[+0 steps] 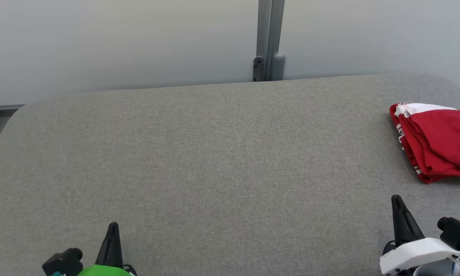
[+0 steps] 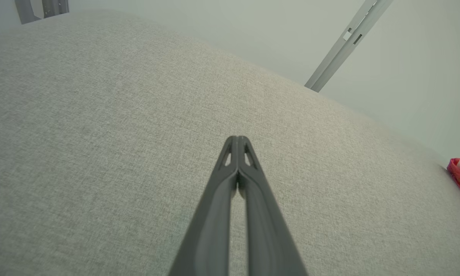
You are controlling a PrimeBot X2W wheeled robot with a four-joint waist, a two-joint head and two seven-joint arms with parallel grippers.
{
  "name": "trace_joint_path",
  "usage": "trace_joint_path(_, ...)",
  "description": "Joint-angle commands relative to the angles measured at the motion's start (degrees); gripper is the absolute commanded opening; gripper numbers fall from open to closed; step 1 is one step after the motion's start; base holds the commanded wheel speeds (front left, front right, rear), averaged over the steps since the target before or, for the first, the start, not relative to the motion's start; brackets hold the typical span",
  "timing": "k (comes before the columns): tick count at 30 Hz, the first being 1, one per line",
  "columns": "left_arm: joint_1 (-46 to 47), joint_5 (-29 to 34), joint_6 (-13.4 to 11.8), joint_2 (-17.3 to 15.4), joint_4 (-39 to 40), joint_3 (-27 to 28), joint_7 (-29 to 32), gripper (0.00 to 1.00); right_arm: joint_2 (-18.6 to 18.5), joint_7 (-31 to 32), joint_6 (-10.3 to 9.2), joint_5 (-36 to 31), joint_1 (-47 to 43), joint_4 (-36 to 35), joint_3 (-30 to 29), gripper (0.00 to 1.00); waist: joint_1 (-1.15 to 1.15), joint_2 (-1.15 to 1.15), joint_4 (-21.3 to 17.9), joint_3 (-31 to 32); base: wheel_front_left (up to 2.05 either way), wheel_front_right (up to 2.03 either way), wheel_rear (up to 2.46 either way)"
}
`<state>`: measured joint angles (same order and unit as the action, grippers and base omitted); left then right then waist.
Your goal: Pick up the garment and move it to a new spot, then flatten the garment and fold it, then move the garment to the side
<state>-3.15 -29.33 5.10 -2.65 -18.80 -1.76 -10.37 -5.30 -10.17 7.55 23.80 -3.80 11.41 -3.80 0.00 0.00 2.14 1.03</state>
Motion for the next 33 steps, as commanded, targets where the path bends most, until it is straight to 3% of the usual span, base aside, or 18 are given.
trace_joint_path(1, 2.0, -2.3, 0.4, -0.1, 1.1, 0.5, 0.5, 0.0, -0.3, 0.5, -0.02, 2.5, 1.8, -0.6, -0.3, 0.0, 0.0, 0.0, 0.0, 0.0, 0.0, 0.0, 0.0)
trace_joint_path(33, 5.2, -27.2, 1.3, -0.2, 2.8, 3.7, 7.2, 0.0, 0.8, 7.1, -0.04, 29.4, 5.3, 0.6, -1.3, 0.0, 0.0, 0.0, -0.7, -0.4, 0.0, 0.0, 0.0)
